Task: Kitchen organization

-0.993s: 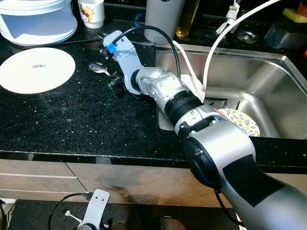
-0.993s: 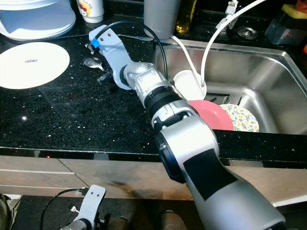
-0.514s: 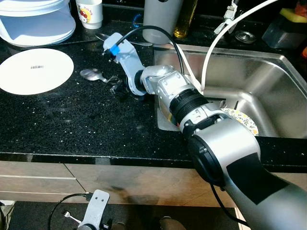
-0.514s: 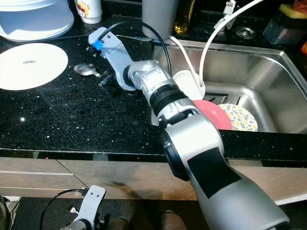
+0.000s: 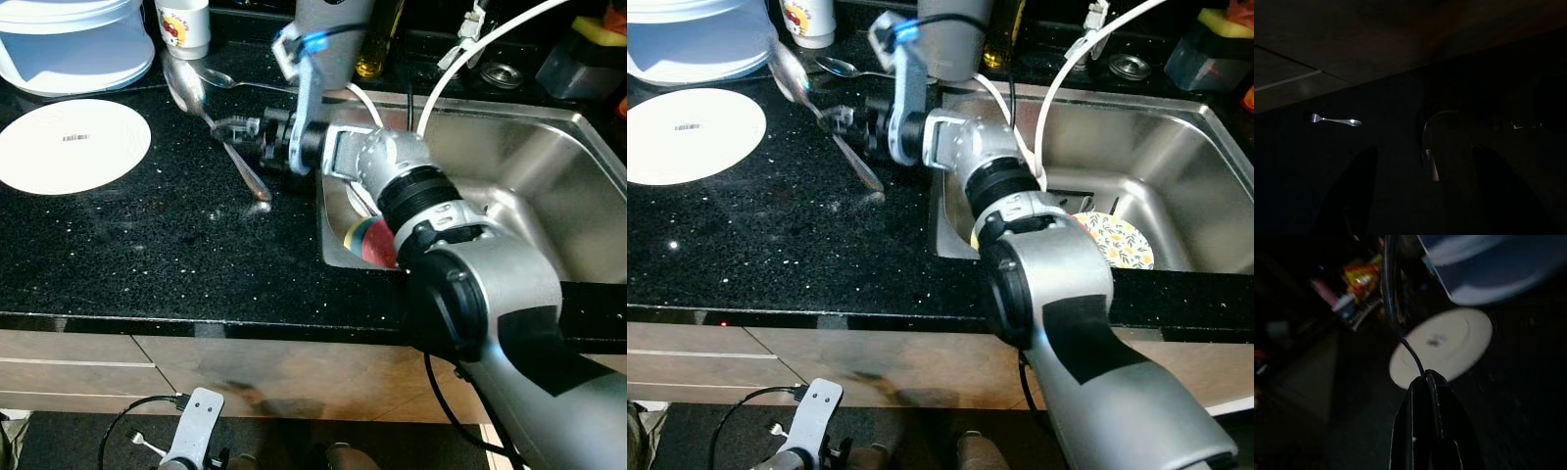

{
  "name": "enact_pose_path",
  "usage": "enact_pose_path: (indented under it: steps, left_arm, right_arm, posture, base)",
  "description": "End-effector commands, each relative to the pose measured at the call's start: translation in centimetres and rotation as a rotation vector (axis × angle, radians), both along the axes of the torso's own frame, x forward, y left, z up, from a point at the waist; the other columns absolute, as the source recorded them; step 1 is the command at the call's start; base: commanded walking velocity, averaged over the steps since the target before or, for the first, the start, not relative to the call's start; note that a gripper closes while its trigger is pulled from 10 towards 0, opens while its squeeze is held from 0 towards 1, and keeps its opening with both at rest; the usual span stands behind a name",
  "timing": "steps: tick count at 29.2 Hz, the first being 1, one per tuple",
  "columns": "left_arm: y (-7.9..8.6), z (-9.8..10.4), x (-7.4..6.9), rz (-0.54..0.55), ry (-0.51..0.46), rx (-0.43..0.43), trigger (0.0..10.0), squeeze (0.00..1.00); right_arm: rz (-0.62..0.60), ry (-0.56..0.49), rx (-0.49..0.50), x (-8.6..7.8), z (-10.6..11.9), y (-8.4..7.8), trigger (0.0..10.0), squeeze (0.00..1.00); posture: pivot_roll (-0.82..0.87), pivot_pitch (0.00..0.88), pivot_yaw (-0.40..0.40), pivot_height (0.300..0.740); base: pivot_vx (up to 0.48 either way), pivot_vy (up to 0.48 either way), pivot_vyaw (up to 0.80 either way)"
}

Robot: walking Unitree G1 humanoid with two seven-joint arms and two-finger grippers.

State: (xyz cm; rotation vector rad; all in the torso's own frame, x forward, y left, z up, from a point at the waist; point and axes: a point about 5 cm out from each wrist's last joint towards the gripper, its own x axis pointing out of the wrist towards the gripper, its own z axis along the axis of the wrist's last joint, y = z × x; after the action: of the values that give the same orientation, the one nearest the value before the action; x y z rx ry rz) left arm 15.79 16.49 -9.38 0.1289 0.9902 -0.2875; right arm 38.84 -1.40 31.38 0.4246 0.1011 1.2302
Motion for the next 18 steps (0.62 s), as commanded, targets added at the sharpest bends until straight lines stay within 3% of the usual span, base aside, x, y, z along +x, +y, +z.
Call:
enact_pose_path:
  steps: [1, 2, 7, 12, 18]
  left_arm:
    - [-0.4, -1.1, -2.6, -0.007, 0.111, 0.002, 10.0, 0.00]
    - [-0.3, -1.1, -2.4, -0.006, 0.108, 0.011, 10.0, 0.00]
    - [-0.1, -1.0, -2.1, -0.005, 0.106, 0.024, 10.0, 0.00]
    - [0.3, -0.8, -1.6, -0.009, 0.108, 0.051, 10.0, 0.00]
    - [0.5, -0.8, -1.3, -0.010, 0.108, 0.070, 10.0, 0.00]
  right_arm:
    - [0.028, -0.002, 0.090, -0.1, 0.6, -0.6, 0.0, 0.00]
    - [0.041, -0.025, 0.189, -0.1, 1.2, -1.5, 0.0, 0.00]
    - [0.044, -0.061, 0.289, -0.2, 1.8, -2.5, 0.0, 0.00]
    - [-0.021, -0.070, 0.494, -0.3, 2.5, -4.6, 0.0, 0.00]
    - [-0.112, -0.046, 0.548, -0.1, 1.7, -5.9, 0.0, 0.00]
  posture:
    - [0.11, 0.093, -0.073, 0.740]
    - [0.11, 0.078, -0.065, 0.740]
    - [0.11, 0.062, -0.057, 0.740]
    - [0.11, 0.022, -0.039, 0.740]
    - [0.11, 0.006, -0.025, 0.740]
  base:
    - [0.000, 0.000, 0.00]
    - [0.000, 0.000, 0.00]
    - [0.000, 0.000, 0.00]
    - [0.000, 0.000, 0.00]
    - [0.000, 0.000, 0.00]
